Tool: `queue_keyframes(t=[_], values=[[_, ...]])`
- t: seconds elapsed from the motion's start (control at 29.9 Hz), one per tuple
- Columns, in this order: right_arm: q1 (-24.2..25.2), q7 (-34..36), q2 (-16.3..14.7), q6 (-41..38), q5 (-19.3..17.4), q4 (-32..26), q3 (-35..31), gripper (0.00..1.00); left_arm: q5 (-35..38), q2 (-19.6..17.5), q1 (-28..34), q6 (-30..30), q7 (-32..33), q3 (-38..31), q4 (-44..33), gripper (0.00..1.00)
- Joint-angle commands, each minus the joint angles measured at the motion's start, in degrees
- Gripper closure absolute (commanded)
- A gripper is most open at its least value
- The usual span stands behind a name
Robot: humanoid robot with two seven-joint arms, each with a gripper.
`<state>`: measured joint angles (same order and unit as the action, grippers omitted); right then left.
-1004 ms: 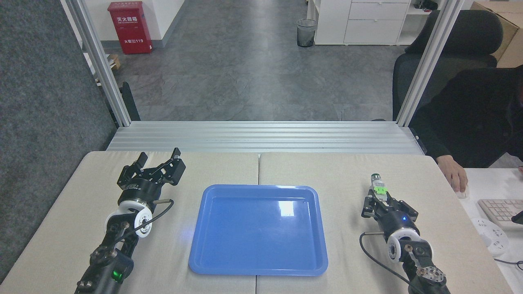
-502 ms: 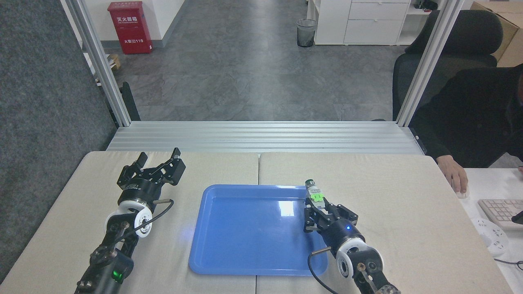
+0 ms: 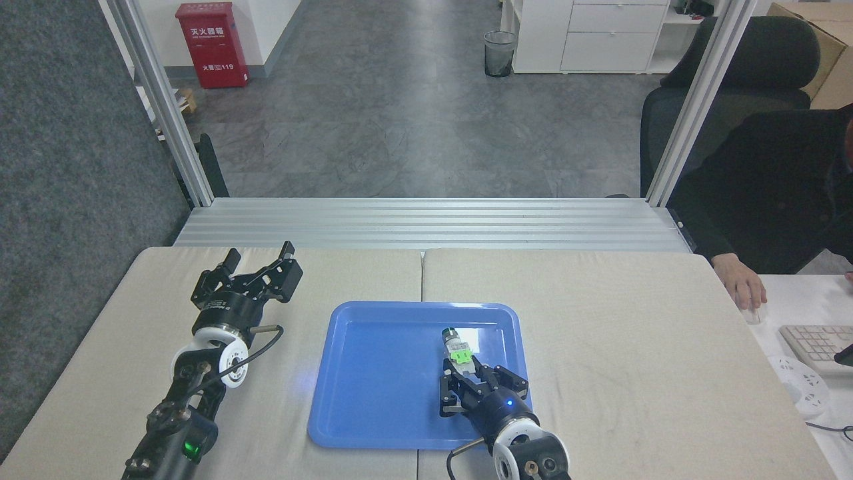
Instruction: Pick up switch part and place in tray
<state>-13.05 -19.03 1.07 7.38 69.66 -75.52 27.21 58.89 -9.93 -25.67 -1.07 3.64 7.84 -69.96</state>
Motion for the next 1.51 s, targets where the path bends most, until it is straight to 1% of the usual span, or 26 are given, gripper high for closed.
queue_keyframes(t=[0.0,0.07,0.1,0.2,0.27,0.33,0.44,0.47,0.5,0.6,0.64,0.74,0.8,0.84,0.9,0.97,1.1,1.37,1.44,1.47], values=[[-0.2,0.1,4.3,2.2,-0.4,5.6,5.3,0.0,0.0,0.0,0.0,0.0,0.0,0.0,0.0,0.0],[-1.3,0.4,5.2,2.6,-1.4,5.6,4.9,0.0,0.0,0.0,0.0,0.0,0.0,0.0,0.0,0.0],[-1.8,0.5,5.9,2.7,-2.6,5.6,3.8,0.0,0.0,0.0,0.0,0.0,0.0,0.0,0.0,0.0],[-3.6,1.3,6.4,2.9,-7.9,5.1,0.0,0.0,0.0,0.0,0.0,0.0,0.0,0.1,0.0,0.0],[-5.5,3.3,6.7,2.8,-10.6,4.5,-1.9,0.0,0.0,0.0,0.0,0.0,0.0,0.0,0.0,0.0],[-7.8,5.4,6.4,2.6,-11.8,3.1,-5.7,0.0,0.0,0.0,0.0,0.0,0.0,0.0,0.0,0.0],[-10.2,5.8,5.4,1.3,-11.8,2.7,-10.4,0.0,0.0,0.0,0.0,0.0,0.0,0.0,0.0,0.0],[-11.2,5.8,4.5,0.5,-11.6,2.7,-11.8,0.0,0.0,0.0,0.0,0.0,0.0,0.0,0.0,0.0],[-12.2,6.0,2.5,-0.8,-11.5,2.7,-13.5,0.0,0.0,0.0,0.0,0.0,0.0,0.1,0.0,0.0],[-13.5,8.0,-5.3,-4.4,-11.1,2.9,-16.7,0.0,0.0,0.0,0.0,0.0,0.0,0.0,0.0,0.0],[-13.6,9.0,-8.1,-4.7,-11.1,3.0,-17.0,0.0,0.0,0.0,0.0,0.0,0.0,0.0,0.0,0.0],[-13.5,10.7,-14.9,-4.8,-11.1,3.8,-17.4,0.0,0.0,0.0,0.0,0.0,0.0,0.0,0.0,0.0],[-13.1,11.5,-18.1,-4.7,-11.5,4.6,-17.8,0.0,0.0,0.0,0.0,0.0,0.0,0.1,0.0,0.0],[-12.7,12.2,-19.1,-4.7,-11.5,5.3,-18.3,0.0,0.0,0.0,0.0,0.0,0.0,0.1,0.0,0.0],[-11.8,13.5,-19.9,-4.8,-11.6,6.7,-19.5,0.0,0.0,0.0,0.0,0.0,0.0,0.1,0.0,0.0],[-10.4,13.9,-20.0,-4.8,-11.5,7.7,-19.8,0.0,0.0,0.0,0.0,0.0,0.0,0.1,0.0,0.0],[-8.6,13.9,-19.9,-4.9,-11.6,7.8,-19.7,0.0,0.0,0.0,0.0,0.0,0.0,0.0,0.0,0.0],[-8.0,13.7,-20.1,-5.0,-11.0,8.6,-19.6,0.0,0.0,0.0,0.0,0.0,0.0,0.0,0.0,0.0],[-8.0,13.6,-20.8,-5.2,-11.0,8.8,-19.4,0.0,0.0,0.0,0.0,0.0,0.0,0.0,0.0,0.0],[-8.1,13.4,-21.6,-5.4,-10.9,8.9,-19.0,0.0,0.0,0.0,0.0,0.0,0.0,0.0,0.0,0.0]])
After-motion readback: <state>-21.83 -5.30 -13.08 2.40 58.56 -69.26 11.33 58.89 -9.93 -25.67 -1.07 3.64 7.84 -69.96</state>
